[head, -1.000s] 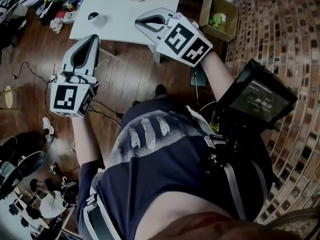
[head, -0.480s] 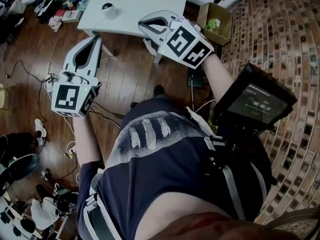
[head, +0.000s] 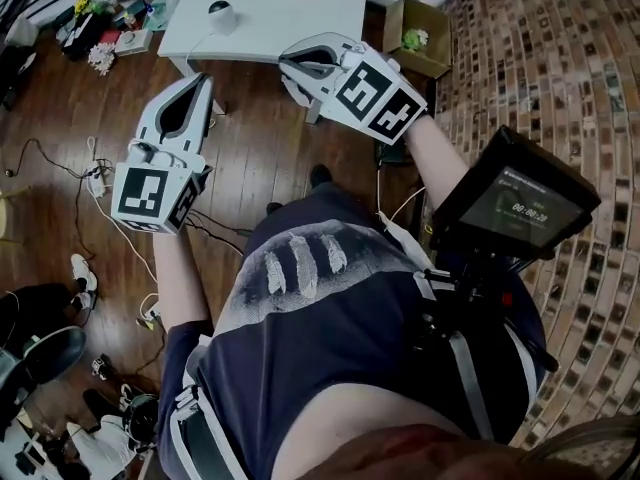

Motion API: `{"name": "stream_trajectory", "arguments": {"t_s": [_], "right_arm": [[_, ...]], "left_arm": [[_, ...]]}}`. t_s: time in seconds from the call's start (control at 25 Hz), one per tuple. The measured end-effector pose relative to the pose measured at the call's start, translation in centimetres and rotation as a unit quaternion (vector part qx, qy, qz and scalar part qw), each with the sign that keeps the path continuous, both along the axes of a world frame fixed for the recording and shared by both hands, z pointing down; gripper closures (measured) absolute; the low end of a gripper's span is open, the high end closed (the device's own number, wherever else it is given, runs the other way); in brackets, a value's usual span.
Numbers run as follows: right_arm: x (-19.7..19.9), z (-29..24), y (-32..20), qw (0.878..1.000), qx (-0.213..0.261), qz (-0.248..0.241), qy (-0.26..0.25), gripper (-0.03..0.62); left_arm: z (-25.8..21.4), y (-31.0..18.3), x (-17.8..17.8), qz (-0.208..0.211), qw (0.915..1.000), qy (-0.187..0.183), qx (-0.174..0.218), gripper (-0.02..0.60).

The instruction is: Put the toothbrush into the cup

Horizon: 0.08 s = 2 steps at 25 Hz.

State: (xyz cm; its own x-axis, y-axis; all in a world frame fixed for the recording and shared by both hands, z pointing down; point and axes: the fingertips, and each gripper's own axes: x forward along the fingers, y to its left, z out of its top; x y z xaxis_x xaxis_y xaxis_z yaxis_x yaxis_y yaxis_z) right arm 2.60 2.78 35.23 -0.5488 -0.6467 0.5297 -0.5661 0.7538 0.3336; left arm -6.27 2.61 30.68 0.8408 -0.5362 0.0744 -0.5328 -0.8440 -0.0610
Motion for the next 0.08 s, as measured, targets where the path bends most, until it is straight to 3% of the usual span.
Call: {"name": "stream_trajectory", "arguments": {"t_s": [0.08], "right_arm": [[-0.29, 0.34, 0.45, 1.000, -0.004, 0.002, 0.004, 0.594]], "left_arm": [[-0.10, 0.42, 0.12, 0.011, 0.9999, 0.002, -0.003, 0.594]]}}
